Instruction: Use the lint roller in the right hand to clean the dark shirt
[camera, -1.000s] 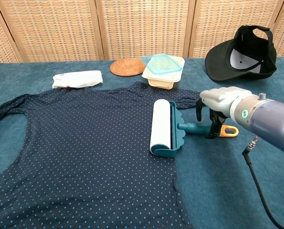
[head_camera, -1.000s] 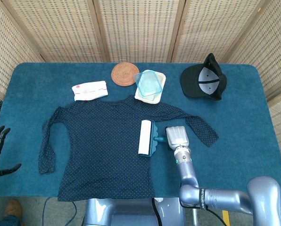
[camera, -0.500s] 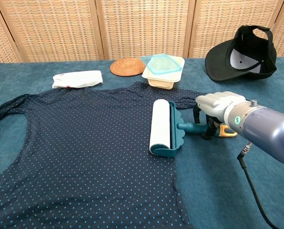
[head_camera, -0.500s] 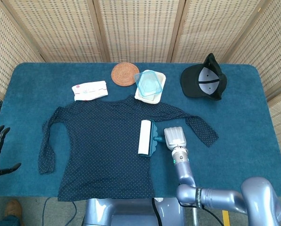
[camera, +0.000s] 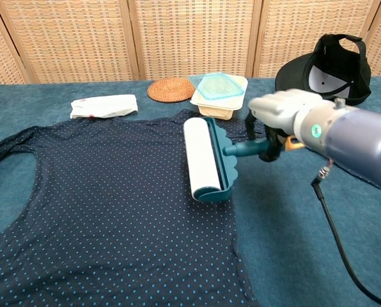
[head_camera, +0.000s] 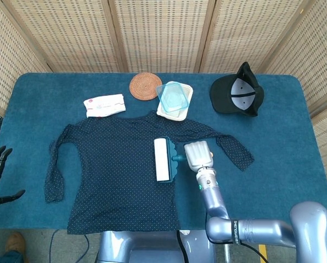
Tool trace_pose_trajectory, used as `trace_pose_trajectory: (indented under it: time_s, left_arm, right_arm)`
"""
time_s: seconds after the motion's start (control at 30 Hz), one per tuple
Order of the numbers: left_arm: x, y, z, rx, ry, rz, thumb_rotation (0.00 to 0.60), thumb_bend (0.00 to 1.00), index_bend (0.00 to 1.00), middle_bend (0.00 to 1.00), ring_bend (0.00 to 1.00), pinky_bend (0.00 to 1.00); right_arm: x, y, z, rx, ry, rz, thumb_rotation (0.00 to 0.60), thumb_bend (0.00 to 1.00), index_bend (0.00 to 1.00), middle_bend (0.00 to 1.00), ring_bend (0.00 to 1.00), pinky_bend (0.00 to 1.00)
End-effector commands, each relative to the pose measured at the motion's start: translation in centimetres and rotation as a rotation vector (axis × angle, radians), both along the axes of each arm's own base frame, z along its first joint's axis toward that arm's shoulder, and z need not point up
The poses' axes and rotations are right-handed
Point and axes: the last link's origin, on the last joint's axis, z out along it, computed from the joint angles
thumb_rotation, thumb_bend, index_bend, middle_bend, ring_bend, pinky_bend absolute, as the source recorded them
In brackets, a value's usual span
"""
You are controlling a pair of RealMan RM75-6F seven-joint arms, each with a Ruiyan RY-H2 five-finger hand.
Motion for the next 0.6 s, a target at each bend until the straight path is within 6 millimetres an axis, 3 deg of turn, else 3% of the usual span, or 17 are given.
trace_pose_trajectory:
  time_s: [0.03,0.3,0.6]
  left_arm:
    - [-0.1,0.1,0.1,-0.001,-0.007,0.003,0.600,0.00,0.00,0.00,0.00,0.00]
    - [-0.6,0.6,0.2,-0.017,-0.027,0.019,0.600,0.00,0.00,0.00,0.00,0.00]
    - [-1.1,1.2,0.1,-0.029,-0.037,0.042,0.600,0.00,0.00,0.00,0.00,0.00]
  right_arm:
    - [3.4,-0.1,0.6,-0.014,0.052,0.064,0.600,0.81,0.73,1.00,1.00,1.00]
    - [8.6,0.3,-1.7,0.010,0.176,0.133,0.600,0.81,0.74,1.00,1.00,1.00]
    - [11.6,1.5,-5.4,0.056,0.274,0.182,0.600,0.82,0.75,1.00,1.00,1.00]
